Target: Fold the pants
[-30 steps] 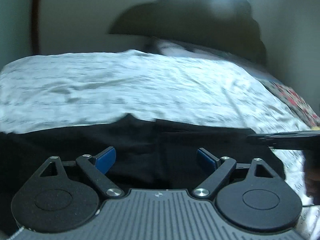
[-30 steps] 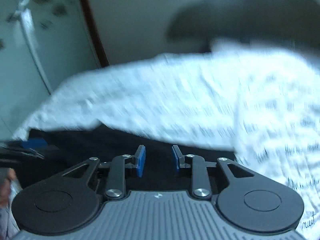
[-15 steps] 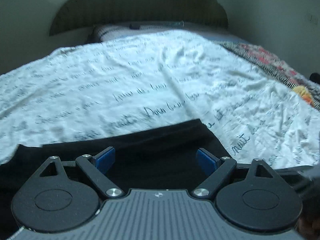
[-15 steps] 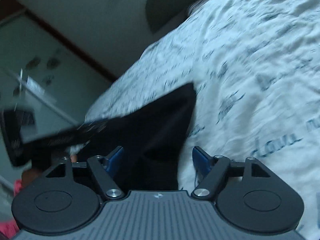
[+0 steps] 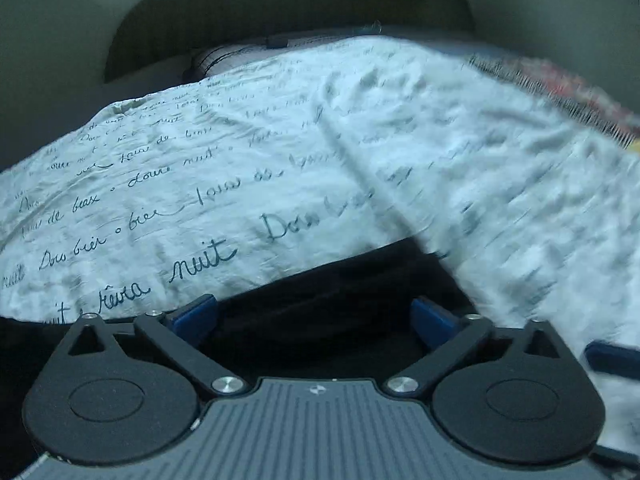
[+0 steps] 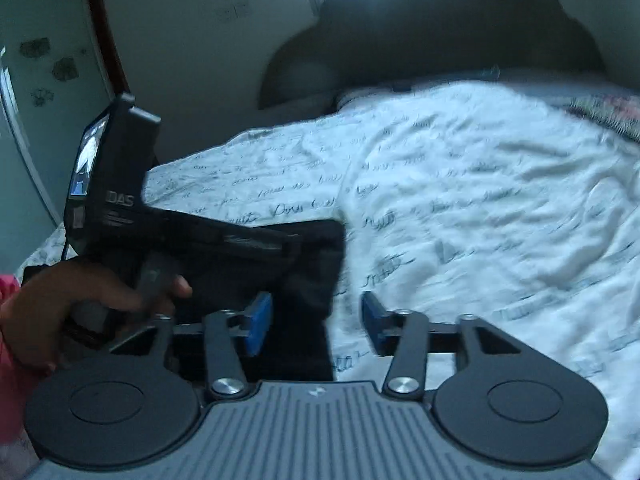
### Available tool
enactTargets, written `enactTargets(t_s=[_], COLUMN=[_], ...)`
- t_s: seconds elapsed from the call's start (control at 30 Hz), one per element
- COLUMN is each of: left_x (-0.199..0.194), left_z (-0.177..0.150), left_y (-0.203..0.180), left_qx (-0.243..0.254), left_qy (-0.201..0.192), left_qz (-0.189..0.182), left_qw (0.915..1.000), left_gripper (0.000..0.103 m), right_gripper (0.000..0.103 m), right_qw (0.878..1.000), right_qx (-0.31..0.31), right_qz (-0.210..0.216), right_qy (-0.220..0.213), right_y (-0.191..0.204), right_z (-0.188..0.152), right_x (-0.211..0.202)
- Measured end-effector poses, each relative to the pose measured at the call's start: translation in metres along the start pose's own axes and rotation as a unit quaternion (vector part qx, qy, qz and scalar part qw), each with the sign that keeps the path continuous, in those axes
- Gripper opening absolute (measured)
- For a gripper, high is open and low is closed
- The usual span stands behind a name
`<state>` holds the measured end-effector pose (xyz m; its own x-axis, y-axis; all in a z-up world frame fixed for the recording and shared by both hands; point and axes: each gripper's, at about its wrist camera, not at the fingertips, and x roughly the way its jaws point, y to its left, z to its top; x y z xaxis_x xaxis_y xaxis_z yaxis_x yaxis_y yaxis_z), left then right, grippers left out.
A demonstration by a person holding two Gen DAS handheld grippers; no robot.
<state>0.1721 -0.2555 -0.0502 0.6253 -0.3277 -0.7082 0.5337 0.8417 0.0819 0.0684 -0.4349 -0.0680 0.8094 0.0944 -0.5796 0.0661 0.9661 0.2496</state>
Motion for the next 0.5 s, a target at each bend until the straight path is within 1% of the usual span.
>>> enactTargets(t_s=[0.03, 0.07, 0.13, 0.17, 0.2, 0.23, 0.27, 0.3, 0.37, 0.4, 0.43, 0.47, 0.5], left_x=[-0.003, -0.008, -0.019, -0.019, -0.016, -0.009, -0.002, 0.002, -0.001, -0.006, -0.011, -0.015, -0.016], left_z=[0.000, -0.001, 0.000, 0.000, 0.001, 0.002, 0.001, 0.000, 0.002, 0.003, 0.002, 0.001, 0.000], left_y=[0.002, 0.003, 0.002, -0.002, -0.008, -0.015, -0.019, -0.019, -0.013, -0.007, -0.003, 0.001, 0.003], left_qx=[-0.006, -0.011, -0.011, 0.002, 0.018, 0.034, 0.039, 0.032, 0.010, -0.003, -0.009, -0.014, -0.018], left_qy=[-0.006, -0.012, -0.038, -0.048, -0.046, -0.035, -0.028, -0.034, -0.031, -0.031, -0.037, -0.045, -0.047], left_qz=[-0.002, -0.007, -0.011, -0.004, 0.007, 0.018, 0.022, 0.018, 0.009, -0.001, -0.007, -0.004, 0.007], left_qw=[1.0000, 0.9999, 0.9992, 0.9988, 0.9988, 0.9986, 0.9986, 0.9988, 0.9994, 0.9995, 0.9992, 0.9989, 0.9987], left_gripper=[0.102, 0.098, 0.100, 0.100, 0.101, 0.102, 0.102, 0.103, 0.101, 0.100, 0.102, 0.103, 0.103], right_gripper=[0.066, 0.066, 0.067, 0.067, 0.067, 0.067, 0.066, 0.066, 0.067, 0.067, 0.067, 0.067, 0.067], right_qw=[0.999, 0.999, 0.999, 0.998, 0.997, 0.996, 0.996, 0.997, 0.997, 0.997, 0.998, 0.998, 0.997], right_qx=[-0.015, -0.013, 0.014, 0.010, 0.004, -0.002, -0.013, -0.025, -0.034, -0.021, 0.001, 0.010, -0.002], right_qz=[-0.035, -0.041, -0.043, -0.040, -0.034, -0.029, -0.024, -0.027, -0.070, -0.070, -0.060, -0.064, -0.073], right_qy=[0.020, 0.016, -0.019, -0.051, -0.070, -0.079, -0.080, -0.067, -0.015, 0.004, 0.000, -0.017, -0.036], right_y=[-0.002, -0.006, -0.010, -0.004, 0.002, 0.007, 0.012, 0.014, 0.010, 0.002, -0.003, -0.003, 0.004], right_z=[-0.002, -0.004, -0.002, 0.001, 0.003, 0.005, 0.006, 0.007, 0.001, -0.002, -0.003, -0.003, -0.005], right_x=[0.008, 0.008, -0.012, -0.023, -0.032, -0.037, -0.035, -0.027, -0.002, 0.004, 0.000, -0.009, -0.021])
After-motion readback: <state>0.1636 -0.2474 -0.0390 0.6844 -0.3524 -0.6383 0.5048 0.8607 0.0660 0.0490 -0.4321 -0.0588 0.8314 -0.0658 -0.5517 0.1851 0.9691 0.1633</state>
